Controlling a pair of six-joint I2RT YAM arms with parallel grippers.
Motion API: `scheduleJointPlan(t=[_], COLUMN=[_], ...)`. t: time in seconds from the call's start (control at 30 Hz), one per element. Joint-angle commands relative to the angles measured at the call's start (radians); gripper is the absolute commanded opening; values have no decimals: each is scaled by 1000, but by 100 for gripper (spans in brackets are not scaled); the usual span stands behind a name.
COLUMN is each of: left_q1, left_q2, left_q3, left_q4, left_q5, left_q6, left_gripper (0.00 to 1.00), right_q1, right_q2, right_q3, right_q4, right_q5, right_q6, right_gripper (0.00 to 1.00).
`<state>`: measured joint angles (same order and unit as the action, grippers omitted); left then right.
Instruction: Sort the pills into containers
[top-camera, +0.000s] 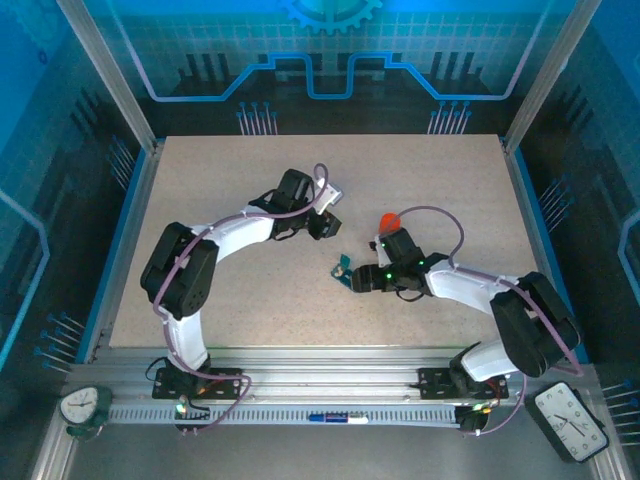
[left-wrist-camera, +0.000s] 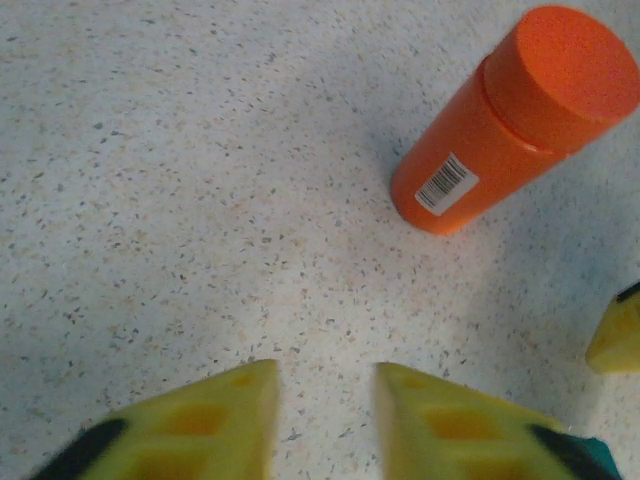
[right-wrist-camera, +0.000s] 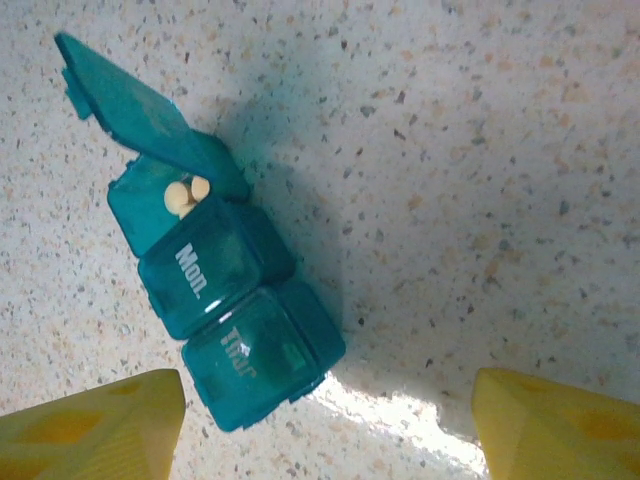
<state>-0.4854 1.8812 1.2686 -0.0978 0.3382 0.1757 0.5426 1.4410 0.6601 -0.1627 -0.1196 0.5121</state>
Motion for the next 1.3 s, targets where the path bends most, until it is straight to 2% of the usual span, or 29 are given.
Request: scheduleJointPlan(t=[0.0, 0.6, 1.13, 1.27], left_q1=[-14, -68, -103, -110], left_q2=[29, 113, 153, 152], left_q3=[42, 127, 217, 237], left_q4=[-49, -129, -383, -439], left_q5=[40, 78, 47, 37], left_q6=[-7, -8, 40, 49], left_gripper=[18, 19, 17, 13], right_q1=[11, 11, 11, 11], right_q2=[15, 82, 98, 101], right_q3=[29, 23, 16, 16], right_q4=[26, 43, 42, 42], right_q5=[33, 30, 32, 32], right_q6=[18, 26, 48, 52], right_gripper=[76, 74, 72, 72])
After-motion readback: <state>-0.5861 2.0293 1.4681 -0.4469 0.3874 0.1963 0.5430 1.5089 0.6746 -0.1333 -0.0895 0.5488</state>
